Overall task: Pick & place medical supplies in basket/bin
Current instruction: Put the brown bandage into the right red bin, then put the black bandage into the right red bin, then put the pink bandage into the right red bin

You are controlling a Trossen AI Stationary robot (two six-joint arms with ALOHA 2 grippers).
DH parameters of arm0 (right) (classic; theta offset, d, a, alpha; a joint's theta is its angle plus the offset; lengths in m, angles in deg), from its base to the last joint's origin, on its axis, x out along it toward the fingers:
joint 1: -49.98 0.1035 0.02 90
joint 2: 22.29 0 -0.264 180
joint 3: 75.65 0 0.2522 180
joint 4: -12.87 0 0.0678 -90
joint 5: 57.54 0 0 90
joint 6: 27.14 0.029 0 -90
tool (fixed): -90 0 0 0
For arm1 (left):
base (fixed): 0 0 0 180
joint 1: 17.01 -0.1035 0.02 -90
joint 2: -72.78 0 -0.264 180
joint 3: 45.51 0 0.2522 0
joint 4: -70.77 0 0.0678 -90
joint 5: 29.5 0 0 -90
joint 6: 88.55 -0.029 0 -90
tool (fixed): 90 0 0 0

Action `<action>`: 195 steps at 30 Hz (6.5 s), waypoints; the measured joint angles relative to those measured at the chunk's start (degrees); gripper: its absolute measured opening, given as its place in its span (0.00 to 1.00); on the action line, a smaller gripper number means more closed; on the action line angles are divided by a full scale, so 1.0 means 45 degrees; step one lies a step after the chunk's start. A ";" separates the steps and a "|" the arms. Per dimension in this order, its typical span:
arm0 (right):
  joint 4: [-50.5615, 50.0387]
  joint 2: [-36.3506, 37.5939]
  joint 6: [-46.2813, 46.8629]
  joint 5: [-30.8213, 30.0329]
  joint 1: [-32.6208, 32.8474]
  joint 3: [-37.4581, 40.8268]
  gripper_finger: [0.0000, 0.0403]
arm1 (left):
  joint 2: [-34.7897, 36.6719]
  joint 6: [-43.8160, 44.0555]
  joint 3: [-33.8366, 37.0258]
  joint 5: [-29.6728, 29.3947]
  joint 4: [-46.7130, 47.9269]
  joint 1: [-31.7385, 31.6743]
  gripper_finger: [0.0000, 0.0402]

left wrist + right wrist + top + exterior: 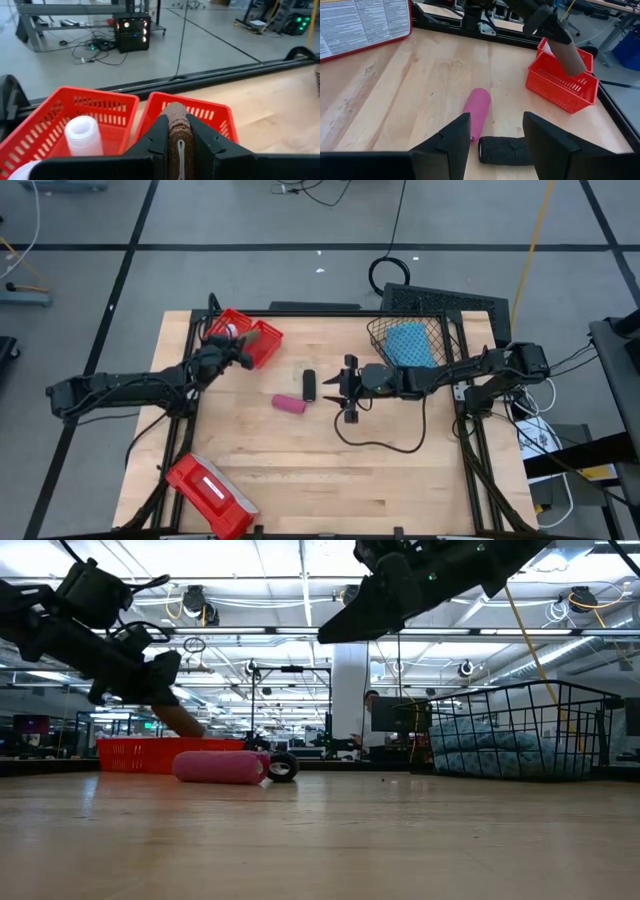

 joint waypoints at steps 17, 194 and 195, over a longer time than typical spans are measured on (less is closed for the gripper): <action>0.0583 0.0000 0.0172 0.0000 -0.0040 0.0000 0.42 | -0.3518 0.0247 -0.0005 0.0358 -0.2945 -0.0834 0.11; 0.1982 0.0447 0.1141 0.0311 0.0689 0.2657 0.60 | -0.7562 0.5480 -0.7344 0.1550 0.8711 -0.0286 0.13; 0.1982 0.0447 0.1137 0.0311 0.0689 0.2657 0.60 | -0.7599 0.5481 -0.7344 0.1621 0.8699 -0.0307 0.13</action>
